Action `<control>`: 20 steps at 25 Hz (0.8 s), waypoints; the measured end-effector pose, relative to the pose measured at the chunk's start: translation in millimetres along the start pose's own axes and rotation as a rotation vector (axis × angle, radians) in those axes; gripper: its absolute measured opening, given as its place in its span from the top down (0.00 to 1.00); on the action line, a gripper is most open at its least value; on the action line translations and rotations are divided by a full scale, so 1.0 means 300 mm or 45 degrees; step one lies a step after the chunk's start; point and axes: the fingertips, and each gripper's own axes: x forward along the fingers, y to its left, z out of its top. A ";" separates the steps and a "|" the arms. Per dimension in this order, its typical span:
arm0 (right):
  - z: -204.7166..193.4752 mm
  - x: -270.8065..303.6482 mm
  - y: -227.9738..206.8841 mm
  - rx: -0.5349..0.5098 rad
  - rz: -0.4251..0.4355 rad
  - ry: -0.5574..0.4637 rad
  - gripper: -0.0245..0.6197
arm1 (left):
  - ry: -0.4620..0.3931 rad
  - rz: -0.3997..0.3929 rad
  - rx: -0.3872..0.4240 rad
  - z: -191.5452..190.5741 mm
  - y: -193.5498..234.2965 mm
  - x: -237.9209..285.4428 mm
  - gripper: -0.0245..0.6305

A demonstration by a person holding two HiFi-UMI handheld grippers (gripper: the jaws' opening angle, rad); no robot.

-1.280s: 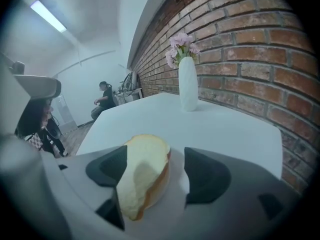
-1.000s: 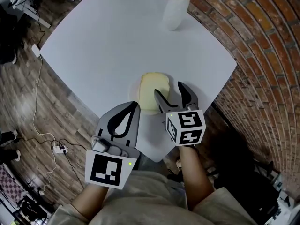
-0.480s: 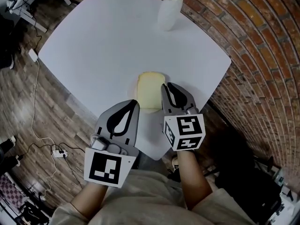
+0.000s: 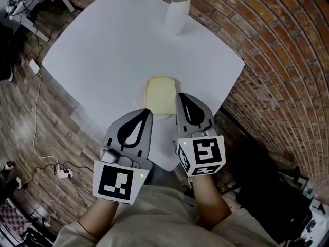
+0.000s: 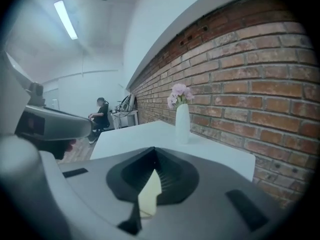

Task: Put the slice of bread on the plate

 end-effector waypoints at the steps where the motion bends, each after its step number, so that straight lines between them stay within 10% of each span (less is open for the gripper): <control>1: 0.018 -0.021 0.008 -0.007 -0.001 -0.021 0.95 | -0.009 -0.002 0.002 0.007 -0.009 -0.008 0.95; 20: 0.257 -0.461 0.185 -0.106 0.019 -0.284 0.95 | -0.180 -0.039 0.087 0.166 -0.192 -0.262 0.95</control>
